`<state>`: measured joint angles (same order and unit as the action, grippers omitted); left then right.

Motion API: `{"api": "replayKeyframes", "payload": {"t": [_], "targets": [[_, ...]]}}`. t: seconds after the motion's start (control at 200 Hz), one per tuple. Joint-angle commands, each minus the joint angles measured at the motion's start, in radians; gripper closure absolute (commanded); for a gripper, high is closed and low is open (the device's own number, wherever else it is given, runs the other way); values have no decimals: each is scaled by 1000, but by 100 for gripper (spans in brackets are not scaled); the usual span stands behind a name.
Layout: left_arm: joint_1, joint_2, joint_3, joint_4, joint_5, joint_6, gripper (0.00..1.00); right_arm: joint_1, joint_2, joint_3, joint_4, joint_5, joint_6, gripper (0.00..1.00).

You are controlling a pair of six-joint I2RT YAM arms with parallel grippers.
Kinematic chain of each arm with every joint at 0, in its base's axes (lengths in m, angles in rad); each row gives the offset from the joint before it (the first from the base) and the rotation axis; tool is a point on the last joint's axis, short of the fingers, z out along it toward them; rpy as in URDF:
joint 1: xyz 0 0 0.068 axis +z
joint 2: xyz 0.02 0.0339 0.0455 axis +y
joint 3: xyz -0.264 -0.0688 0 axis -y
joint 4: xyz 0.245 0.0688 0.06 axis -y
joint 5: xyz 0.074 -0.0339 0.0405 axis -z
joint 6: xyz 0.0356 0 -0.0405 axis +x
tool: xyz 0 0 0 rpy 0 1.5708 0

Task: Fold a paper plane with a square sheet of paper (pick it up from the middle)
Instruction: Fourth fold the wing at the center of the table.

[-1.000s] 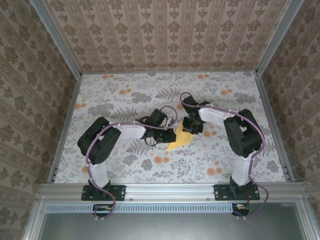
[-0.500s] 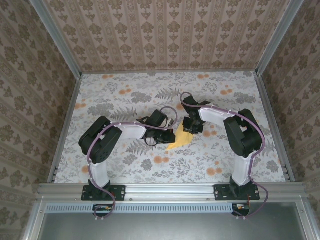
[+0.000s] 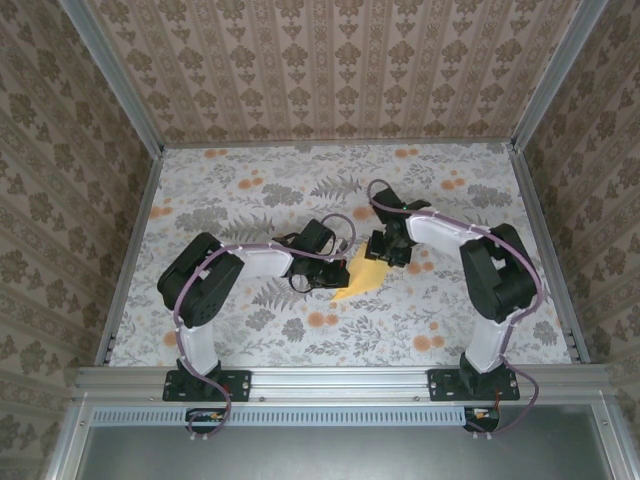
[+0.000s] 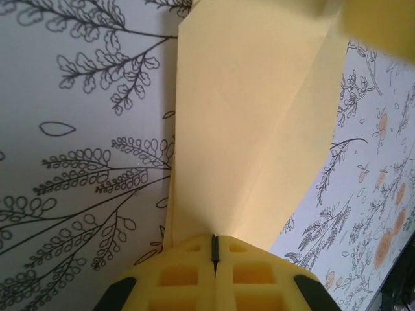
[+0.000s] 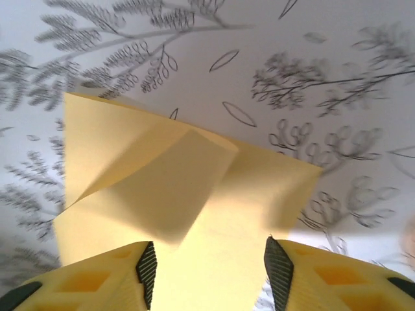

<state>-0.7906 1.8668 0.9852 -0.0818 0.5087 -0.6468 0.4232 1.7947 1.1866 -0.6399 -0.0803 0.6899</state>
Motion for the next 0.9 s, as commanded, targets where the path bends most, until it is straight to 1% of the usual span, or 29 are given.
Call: {"api": "replayKeyframes", "payload": {"t": [0.0,0.03,0.11,0.125,0.17,0.23,0.31,0.445,0.67,0.895], "targets": [[2,44,-1,-108,-22,35,98,-6,-107,-20,-4,-59,-35,46],[0,44,0,-108,-22,36,98,-6,-119,-35,24,-97,-40,47],[-1,47,4,-114,-22,40,99,-4,-130,-77,96,-194,-39,56],[0,47,5,-114,-22,41,99,-3,-127,-86,137,-217,-40,58],[-1,47,5,-117,-21,43,99,-2,-119,-100,172,-254,-35,62],[-2,48,6,-118,-19,44,99,1,-96,-114,225,-313,-32,71],[-2,49,6,-119,-21,46,99,2,-65,-125,278,-364,-25,77],[-4,53,7,-119,-18,47,100,3,-14,-135,327,-406,-20,82],[-4,54,5,-125,-25,38,100,-6,34,-189,378,-415,-44,85],[-3,54,-4,-136,-33,34,100,-26,39,-264,413,-401,-96,88]]}}
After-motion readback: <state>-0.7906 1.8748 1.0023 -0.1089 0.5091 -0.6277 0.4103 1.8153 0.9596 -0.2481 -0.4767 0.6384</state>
